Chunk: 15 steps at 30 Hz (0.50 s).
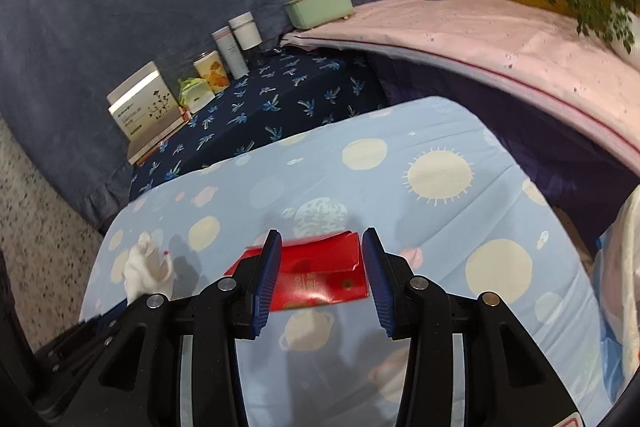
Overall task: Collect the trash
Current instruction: 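Grasp the white glove with the left tool while the right tool grasps the red card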
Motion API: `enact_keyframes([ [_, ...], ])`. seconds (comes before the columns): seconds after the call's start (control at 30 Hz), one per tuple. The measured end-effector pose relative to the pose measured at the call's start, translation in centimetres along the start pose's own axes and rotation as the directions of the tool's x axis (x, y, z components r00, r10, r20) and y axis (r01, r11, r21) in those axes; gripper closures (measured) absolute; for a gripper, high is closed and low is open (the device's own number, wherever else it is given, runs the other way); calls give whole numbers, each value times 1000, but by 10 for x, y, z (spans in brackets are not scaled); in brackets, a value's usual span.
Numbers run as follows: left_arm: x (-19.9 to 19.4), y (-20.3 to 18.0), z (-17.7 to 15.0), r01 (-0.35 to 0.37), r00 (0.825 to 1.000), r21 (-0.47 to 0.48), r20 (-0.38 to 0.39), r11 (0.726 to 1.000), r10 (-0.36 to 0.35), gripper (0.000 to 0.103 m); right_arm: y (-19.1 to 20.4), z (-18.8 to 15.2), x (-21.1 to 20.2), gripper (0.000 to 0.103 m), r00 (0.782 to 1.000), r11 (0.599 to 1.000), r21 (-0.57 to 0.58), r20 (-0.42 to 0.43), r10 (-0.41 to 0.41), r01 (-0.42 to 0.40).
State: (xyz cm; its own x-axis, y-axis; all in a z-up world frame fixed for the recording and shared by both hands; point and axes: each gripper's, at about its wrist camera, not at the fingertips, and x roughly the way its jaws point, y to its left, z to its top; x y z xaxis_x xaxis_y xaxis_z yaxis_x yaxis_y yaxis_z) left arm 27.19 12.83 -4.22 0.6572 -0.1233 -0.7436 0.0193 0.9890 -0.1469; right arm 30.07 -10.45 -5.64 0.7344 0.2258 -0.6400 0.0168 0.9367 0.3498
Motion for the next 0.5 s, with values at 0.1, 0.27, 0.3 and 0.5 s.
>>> enact_keyframes([
  [0.1,4,1,-2,3,1000,-1,-6,1000,-3,85,-6,-5,19,62,998,999,34,-51,22,-20],
  [0.27,11,2,-8,3,1000,4,-23,1000,-3,85,-6,-19,29,65,994,997,51,-89,61,-57],
  [0.3,13,1,-9,4,1000,3,-27,1000,-4,85,-5,-21,30,69,993,997,49,-93,67,-62],
  [0.5,14,-4,-15,17,999,11,-41,1000,-17,85,0,-31,30,81,985,993,45,-129,114,-110],
])
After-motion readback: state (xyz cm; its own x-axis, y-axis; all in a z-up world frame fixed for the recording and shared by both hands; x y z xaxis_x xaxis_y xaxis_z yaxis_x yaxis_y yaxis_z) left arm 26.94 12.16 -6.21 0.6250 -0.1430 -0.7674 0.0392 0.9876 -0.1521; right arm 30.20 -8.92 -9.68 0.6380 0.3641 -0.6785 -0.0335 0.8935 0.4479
